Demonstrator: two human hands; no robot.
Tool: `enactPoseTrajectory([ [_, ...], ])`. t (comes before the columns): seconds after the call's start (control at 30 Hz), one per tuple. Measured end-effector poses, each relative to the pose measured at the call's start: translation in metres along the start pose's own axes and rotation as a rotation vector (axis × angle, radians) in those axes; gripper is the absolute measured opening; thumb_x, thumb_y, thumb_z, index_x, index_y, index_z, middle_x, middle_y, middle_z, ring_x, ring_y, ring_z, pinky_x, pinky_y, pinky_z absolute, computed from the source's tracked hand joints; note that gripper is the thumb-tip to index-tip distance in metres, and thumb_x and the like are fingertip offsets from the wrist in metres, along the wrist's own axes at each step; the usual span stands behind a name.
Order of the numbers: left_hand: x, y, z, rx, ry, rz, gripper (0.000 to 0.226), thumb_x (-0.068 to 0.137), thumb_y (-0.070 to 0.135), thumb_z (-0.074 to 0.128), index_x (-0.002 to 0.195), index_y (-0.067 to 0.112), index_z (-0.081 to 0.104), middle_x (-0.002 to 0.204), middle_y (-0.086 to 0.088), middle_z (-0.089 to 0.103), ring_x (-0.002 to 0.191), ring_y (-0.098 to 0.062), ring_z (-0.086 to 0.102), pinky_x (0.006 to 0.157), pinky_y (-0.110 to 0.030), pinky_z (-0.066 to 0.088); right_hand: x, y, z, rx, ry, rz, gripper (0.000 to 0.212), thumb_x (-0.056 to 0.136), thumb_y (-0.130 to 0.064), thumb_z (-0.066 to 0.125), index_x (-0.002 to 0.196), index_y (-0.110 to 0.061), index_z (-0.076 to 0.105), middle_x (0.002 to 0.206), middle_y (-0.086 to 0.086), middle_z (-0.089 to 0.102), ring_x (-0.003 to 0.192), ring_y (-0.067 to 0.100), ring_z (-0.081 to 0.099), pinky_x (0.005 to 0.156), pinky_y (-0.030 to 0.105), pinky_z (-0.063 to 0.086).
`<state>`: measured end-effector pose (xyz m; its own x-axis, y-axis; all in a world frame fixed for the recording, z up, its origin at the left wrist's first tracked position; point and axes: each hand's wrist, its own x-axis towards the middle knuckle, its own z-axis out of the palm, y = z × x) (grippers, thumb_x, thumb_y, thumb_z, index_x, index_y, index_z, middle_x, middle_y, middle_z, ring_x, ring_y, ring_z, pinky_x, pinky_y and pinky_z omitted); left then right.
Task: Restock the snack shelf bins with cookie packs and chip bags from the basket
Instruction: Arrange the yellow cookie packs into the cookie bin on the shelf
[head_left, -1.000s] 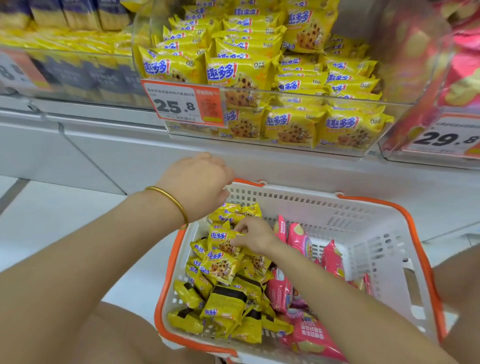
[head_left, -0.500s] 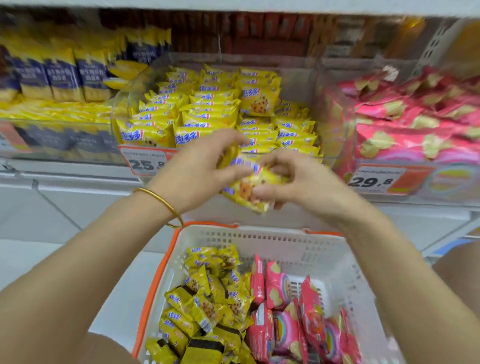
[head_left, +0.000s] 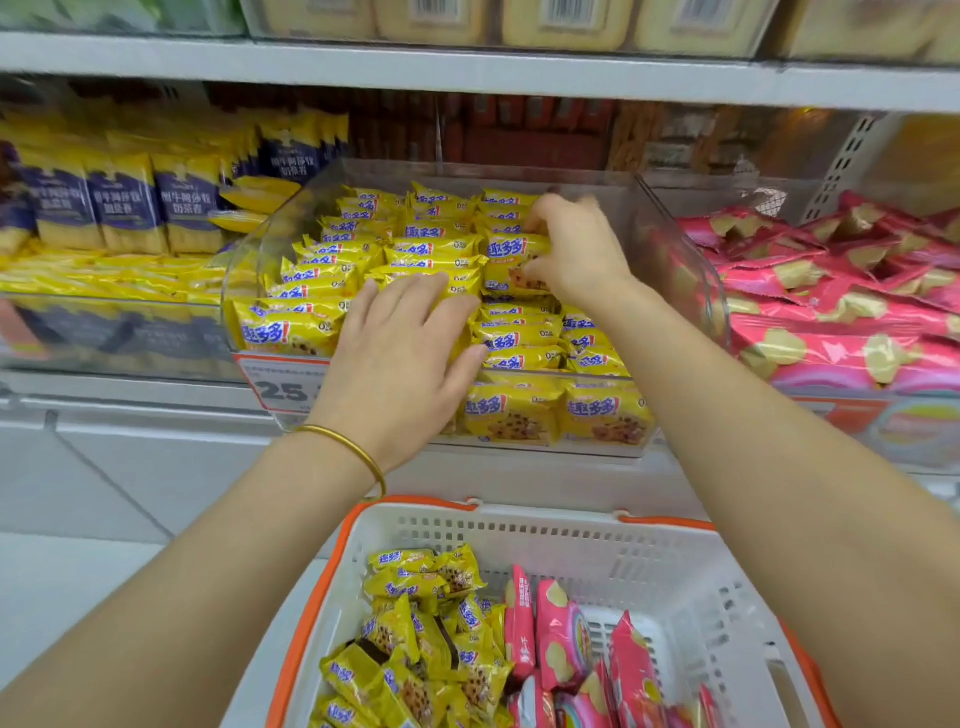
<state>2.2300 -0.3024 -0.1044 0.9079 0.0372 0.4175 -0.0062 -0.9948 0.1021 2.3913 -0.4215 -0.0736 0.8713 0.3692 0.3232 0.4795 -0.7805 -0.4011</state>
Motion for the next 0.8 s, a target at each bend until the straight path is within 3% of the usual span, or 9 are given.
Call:
enactPoseTrajectory([
  [0.2,0.001,0.0,0.004,-0.004,0.006,0.005,0.064,0.086,0.051,0.019,0.13,0.019,0.052,0.138,-0.008,0.047,0.133,-0.028,0.036,0.114,-0.047,0.012,-0.003,-0.004,0.007,-0.082,-0.026,-0.048,0.04,0.08,-0.018,0.073,0.114,-0.015,0.053,0.128,0.014,0.039,0.116,0.036,0.044,0.091,0.041,0.043],
  [0.37,-0.002,-0.001,0.001,-0.031,0.016,0.021,0.06,0.088,0.049,0.023,0.128,0.017,0.054,0.136,-0.008,0.049,0.131,-0.027,0.038,0.113,-0.046,0.017,-0.01,-0.002,-0.004,-0.208,-0.057,-0.048,0.045,0.081,-0.024,0.072,0.121,-0.022,0.052,0.131,0.009,0.04,0.121,0.033,0.038,0.087,0.041,0.042],
  [0.47,-0.009,0.005,-0.011,-0.041,0.111,0.064,0.048,0.09,0.041,0.034,0.116,0.012,0.061,0.121,-0.008,0.058,0.114,-0.031,0.049,0.095,-0.043,0.035,-0.023,-0.003,-0.015,-0.236,0.001,-0.091,0.041,0.085,-0.013,0.066,0.122,-0.023,0.052,0.127,0.007,0.043,0.118,0.031,0.038,0.08,0.038,0.04],
  [0.57,-0.026,0.016,-0.022,-0.064,0.169,0.123,0.035,0.088,0.035,0.042,0.101,0.011,0.063,0.103,-0.006,0.059,0.095,-0.029,0.051,0.079,-0.04,0.038,-0.054,-0.007,-0.029,-0.155,0.113,-0.147,0.035,0.086,-0.008,0.06,0.117,-0.024,0.056,0.117,0.003,0.048,0.108,0.027,0.047,0.077,0.034,0.042],
  [0.7,-0.053,0.013,-0.018,0.002,-0.056,0.2,0.034,0.084,0.033,0.04,0.089,0.009,0.063,0.093,-0.009,0.058,0.085,-0.032,0.052,0.069,-0.046,0.048,-0.128,-0.017,-0.031,0.191,0.115,-0.258,0.022,0.08,-0.007,0.062,0.097,-0.02,0.063,0.089,-0.004,0.054,0.078,0.015,0.053,0.073,0.031,0.045],
  [0.8,-0.072,0.004,-0.008,0.068,-0.322,0.14,0.051,0.078,0.042,0.027,0.093,0.012,0.066,0.095,-0.007,0.059,0.088,-0.031,0.053,0.073,-0.045,0.05,-0.171,-0.011,0.029,0.233,-0.164,-0.197,0.02,0.081,-0.004,0.059,0.094,-0.018,0.065,0.08,-0.008,0.055,0.075,0.013,0.053,0.07,0.028,0.043],
])
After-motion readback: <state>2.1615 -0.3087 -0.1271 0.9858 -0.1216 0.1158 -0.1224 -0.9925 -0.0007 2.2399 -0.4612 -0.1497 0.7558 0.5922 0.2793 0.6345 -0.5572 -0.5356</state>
